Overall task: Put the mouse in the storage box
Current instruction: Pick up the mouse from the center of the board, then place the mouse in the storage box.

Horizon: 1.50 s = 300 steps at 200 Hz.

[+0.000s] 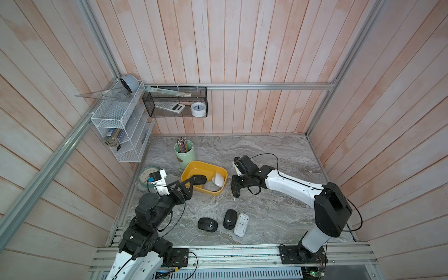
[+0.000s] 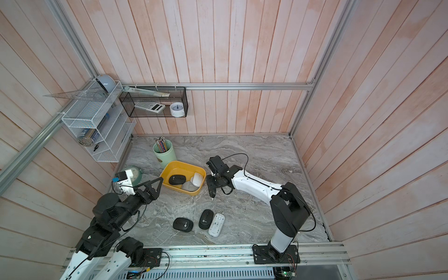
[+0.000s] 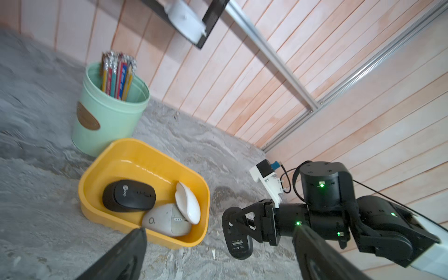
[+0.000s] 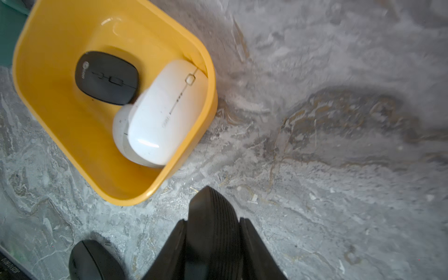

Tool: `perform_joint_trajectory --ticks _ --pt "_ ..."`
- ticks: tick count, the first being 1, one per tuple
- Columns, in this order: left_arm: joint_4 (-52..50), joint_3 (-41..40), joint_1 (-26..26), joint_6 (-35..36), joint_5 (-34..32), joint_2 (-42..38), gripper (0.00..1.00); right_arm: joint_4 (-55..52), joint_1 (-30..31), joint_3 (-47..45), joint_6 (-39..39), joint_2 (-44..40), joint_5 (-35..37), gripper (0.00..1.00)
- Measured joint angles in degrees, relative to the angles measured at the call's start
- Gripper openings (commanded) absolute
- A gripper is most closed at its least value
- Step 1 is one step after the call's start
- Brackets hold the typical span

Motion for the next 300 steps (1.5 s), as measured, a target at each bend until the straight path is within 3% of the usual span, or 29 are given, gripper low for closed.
perform_joint_trajectory --ticks 29,56,120,154,186,222,300 --pt "-4.2 7.1 0.0 2.7 -5.8 -4.3 1.0 -5.4 1.2 12.1 -4.2 5.3 4.1 0.19" --pt "-7.5 10.3 0.0 4.6 -7.3 -5.3 1.0 -10.3 2.5 22.8 -7.7 12.3 6.9 0.18" --pt "-14.0 11.2 0.0 8.1 -8.7 -7.7 1.0 -21.4 6.3 47.2 -14.6 29.1 13.2 0.17" --pt "-15.5 11.2 0.0 8.8 -10.1 -8.5 1.0 -25.0 9.8 58.5 -19.1 37.6 22.8 0.17" --pt "-16.4 11.3 0.0 9.2 -10.7 -8.8 1.0 -25.4 13.1 65.1 -25.7 44.3 31.3 0.19" --pt "-16.7 11.3 0.0 9.3 -11.4 -9.2 1.0 -26.4 14.3 73.7 -31.0 50.9 34.9 0.2" --pt "-17.0 11.3 0.0 9.4 -11.8 -9.2 1.0 -22.4 14.6 75.1 -39.0 56.0 38.5 0.36"
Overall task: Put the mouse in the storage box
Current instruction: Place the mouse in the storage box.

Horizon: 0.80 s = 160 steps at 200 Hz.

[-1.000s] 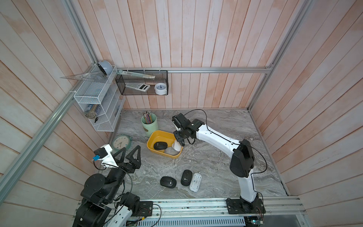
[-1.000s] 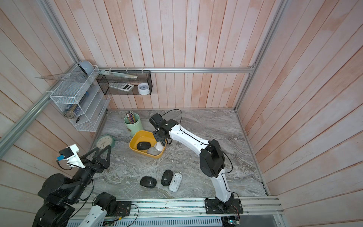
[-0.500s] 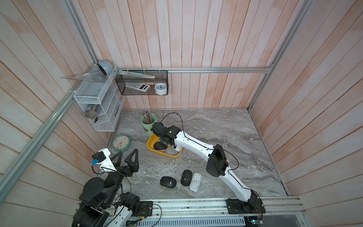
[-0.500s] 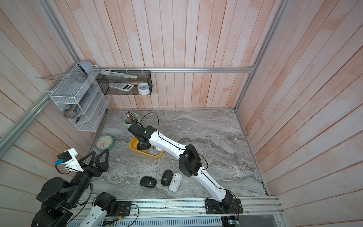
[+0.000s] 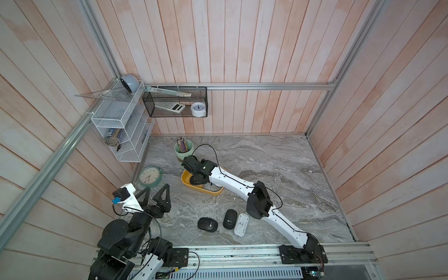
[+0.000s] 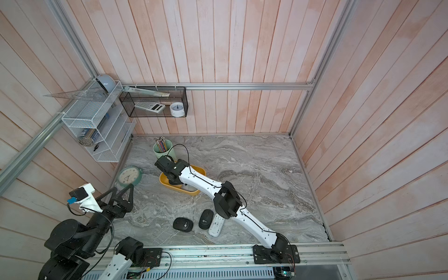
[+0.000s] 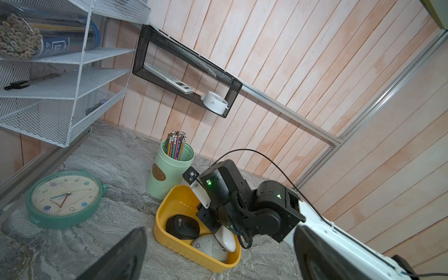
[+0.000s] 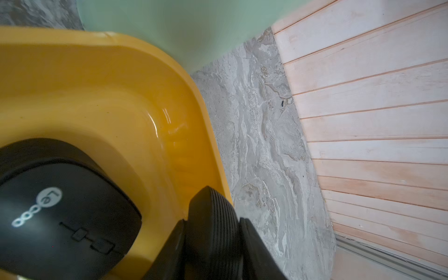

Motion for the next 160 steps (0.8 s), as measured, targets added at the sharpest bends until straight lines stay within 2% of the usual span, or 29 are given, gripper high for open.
perform_joint_trajectory --ticks 18,34,55,90,110,134,160 --pt "0.0 0.0 0.0 0.0 0.0 0.0 1.0 0.6 0.5 0.0 -1.5 1.1 0.5 0.47" --pt "0.0 0.0 0.0 0.0 0.0 0.0 1.0 0.9 1.0 0.0 -2.2 1.7 0.7 0.62" --pt "0.0 0.0 0.0 0.0 -0.3 0.0 1.0 1.2 1.8 0.0 -3.4 1.8 0.6 0.73" --pt "-0.4 0.0 0.0 0.0 -1.6 0.0 1.0 1.2 2.3 -0.7 -1.7 0.5 -2.3 0.76" --pt "-0.7 0.0 0.1 -0.1 -2.1 0.6 1.0 1.3 2.3 -4.9 1.3 -4.3 -4.9 0.76" --pt "-1.3 0.2 0.3 -0.1 -2.6 3.3 1.0 2.6 2.1 -14.0 6.5 -15.1 -8.1 0.76" --pt "-1.7 0.2 0.4 -0.1 -2.3 7.5 1.0 7.8 0.8 -30.1 13.9 -31.3 -12.5 0.78"
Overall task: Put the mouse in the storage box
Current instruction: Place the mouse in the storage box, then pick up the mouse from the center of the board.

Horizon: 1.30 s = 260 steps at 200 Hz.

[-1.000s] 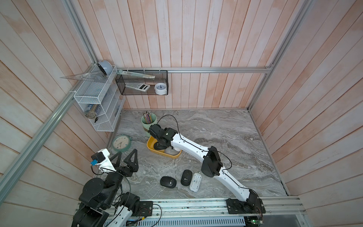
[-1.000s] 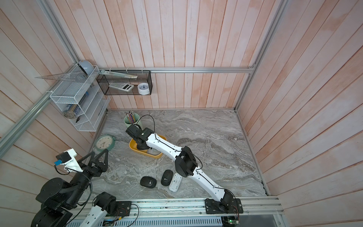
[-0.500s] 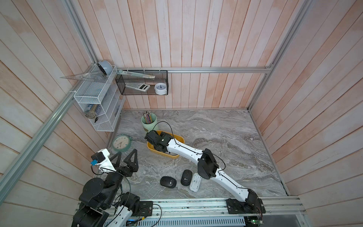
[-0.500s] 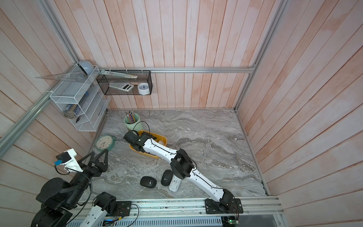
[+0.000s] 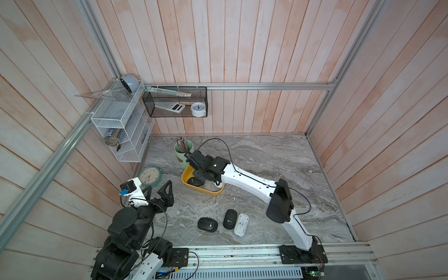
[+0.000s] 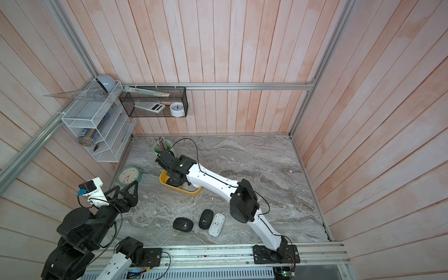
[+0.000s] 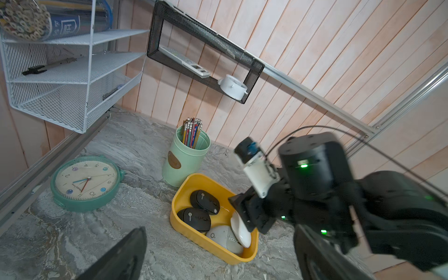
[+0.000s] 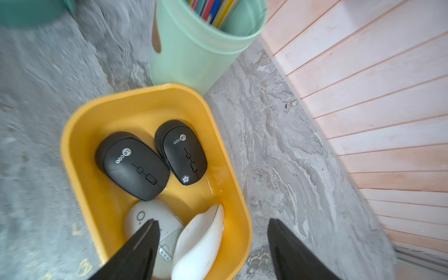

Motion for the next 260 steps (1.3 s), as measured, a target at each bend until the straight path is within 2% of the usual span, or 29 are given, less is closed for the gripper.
perform_joint_trajectory --ticks 23,46,82,111,132,189,227,260 --pt "-0.2 0.2 0.0 -0.3 1.8 4.9 1.0 4.9 -3.1 -13.6 8.0 -12.7 -5.0 0.79" --pt "-0.3 0.2 0.0 -1.3 4.7 11.6 1.0 8.8 -8.8 -26.9 17.6 -23.0 -10.7 0.79" --pt "-0.4 0.0 0.0 -4.4 11.5 25.1 1.0 12.5 -16.6 -46.9 30.4 -36.1 -19.2 0.8" --pt "-0.7 -0.5 -0.2 -6.6 17.2 36.7 1.0 14.1 -19.8 -58.1 37.3 -45.2 -24.6 0.81" --pt "-1.2 -2.0 -2.9 -7.9 18.1 40.8 1.0 15.1 -20.6 -63.2 40.1 -50.2 -26.8 0.81" --pt "0.8 -2.9 -17.9 -13.3 16.2 45.6 1.0 15.5 -20.8 -69.8 42.4 -56.8 -27.8 0.81" --pt "3.5 -2.6 -25.0 -15.5 14.9 51.7 0.95 13.9 -20.9 -74.7 42.8 -63.4 -24.3 0.82" --pt "3.2 1.4 -29.4 -15.6 14.3 58.2 0.92 12.5 -21.0 -77.8 42.6 -68.6 -21.2 0.81"
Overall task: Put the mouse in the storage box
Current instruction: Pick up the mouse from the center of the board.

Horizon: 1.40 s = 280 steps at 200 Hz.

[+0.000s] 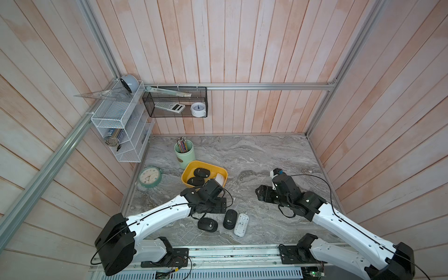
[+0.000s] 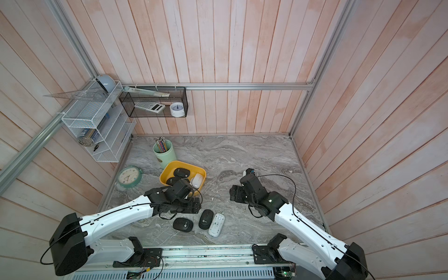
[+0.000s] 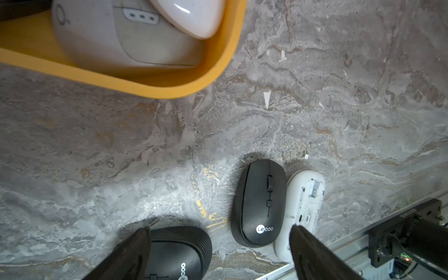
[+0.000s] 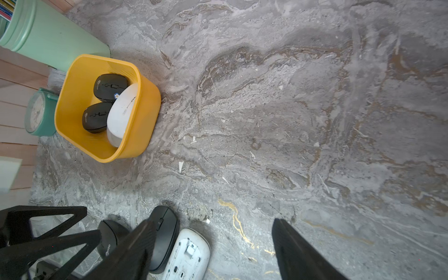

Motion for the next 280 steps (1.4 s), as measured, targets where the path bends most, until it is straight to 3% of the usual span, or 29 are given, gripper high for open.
perform_joint_trajectory --ticks 133,237,280 --pt "-8.8 14.8 -9.3 4.6 -3.2 20.1 0.78 -3.0 -0.3 -6.1 -1.6 -8.2 4.6 0.82" --pt "-10.4 15.8 -10.1 6.7 -2.9 24.5 0.77 -2.6 -0.4 -7.7 -2.4 -9.0 4.5 0.82" --pt "-10.0 16.3 -10.2 7.4 -2.1 25.6 0.82 -2.3 -0.7 -7.7 -2.5 -7.9 4.6 0.82"
